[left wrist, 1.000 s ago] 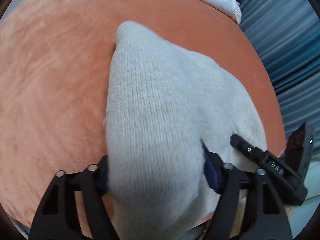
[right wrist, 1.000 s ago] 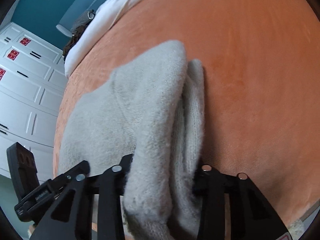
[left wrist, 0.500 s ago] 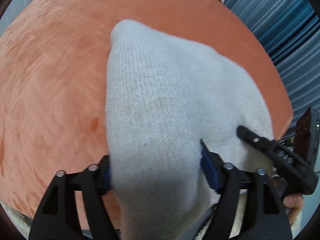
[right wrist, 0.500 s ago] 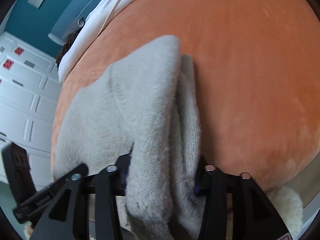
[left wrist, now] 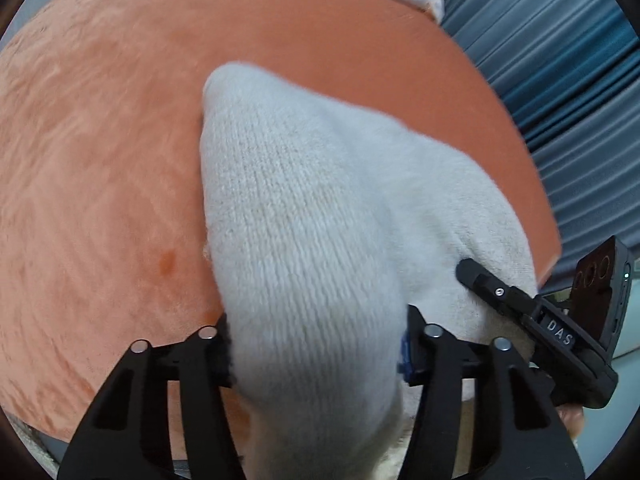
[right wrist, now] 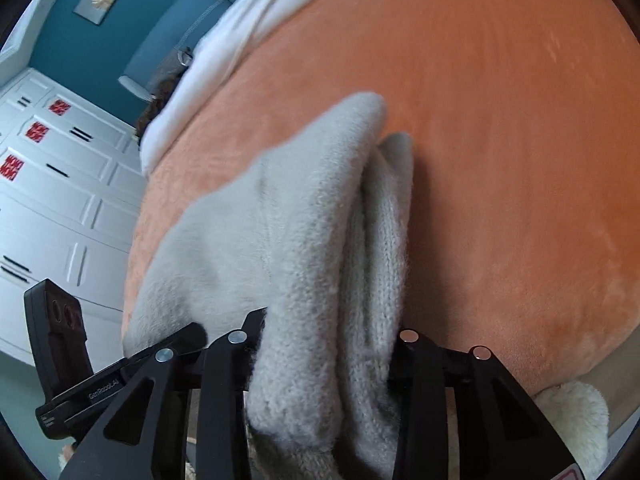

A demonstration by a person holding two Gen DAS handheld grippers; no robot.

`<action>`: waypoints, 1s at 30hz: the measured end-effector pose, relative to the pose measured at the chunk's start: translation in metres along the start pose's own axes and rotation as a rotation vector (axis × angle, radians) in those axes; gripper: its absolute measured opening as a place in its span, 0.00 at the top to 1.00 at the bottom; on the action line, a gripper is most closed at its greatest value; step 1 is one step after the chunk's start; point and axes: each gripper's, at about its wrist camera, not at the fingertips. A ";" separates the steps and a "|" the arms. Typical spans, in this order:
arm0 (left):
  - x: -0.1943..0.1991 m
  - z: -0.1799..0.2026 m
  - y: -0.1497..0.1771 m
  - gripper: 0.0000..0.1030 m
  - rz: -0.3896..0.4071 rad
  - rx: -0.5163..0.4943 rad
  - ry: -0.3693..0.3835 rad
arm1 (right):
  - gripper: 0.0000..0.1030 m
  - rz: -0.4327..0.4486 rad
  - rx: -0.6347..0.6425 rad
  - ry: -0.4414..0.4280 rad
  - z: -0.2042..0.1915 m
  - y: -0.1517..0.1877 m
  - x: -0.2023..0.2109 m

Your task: Fold small clothes

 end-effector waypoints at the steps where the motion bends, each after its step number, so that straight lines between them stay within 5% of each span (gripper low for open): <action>1: 0.010 0.005 -0.002 0.52 0.013 -0.006 0.029 | 0.68 0.029 0.025 0.009 -0.009 -0.004 0.012; 7: 0.095 0.056 -0.003 0.52 0.152 -0.134 0.192 | 0.68 0.277 0.132 0.048 -0.058 -0.019 0.121; 13: 0.206 0.107 0.005 0.52 0.370 -0.308 0.334 | 0.68 0.558 0.271 0.049 -0.117 -0.021 0.232; 18: 0.302 0.112 0.004 0.51 0.566 -0.416 0.401 | 0.67 0.737 0.417 0.008 -0.182 -0.025 0.295; 24: 0.386 0.082 -0.010 0.50 0.763 -0.448 0.399 | 0.67 0.837 0.547 -0.113 -0.259 -0.043 0.308; 30: 0.406 0.023 -0.037 0.46 0.847 -0.426 0.288 | 0.65 0.757 0.563 -0.239 -0.302 -0.063 0.253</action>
Point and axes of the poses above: each gripper's, at about its wrist camera, not at the fingertips, and x roughly against the way its jaws point, z to its right, y to its underside, and after that the axes turned 9 degrees about x, right-handed
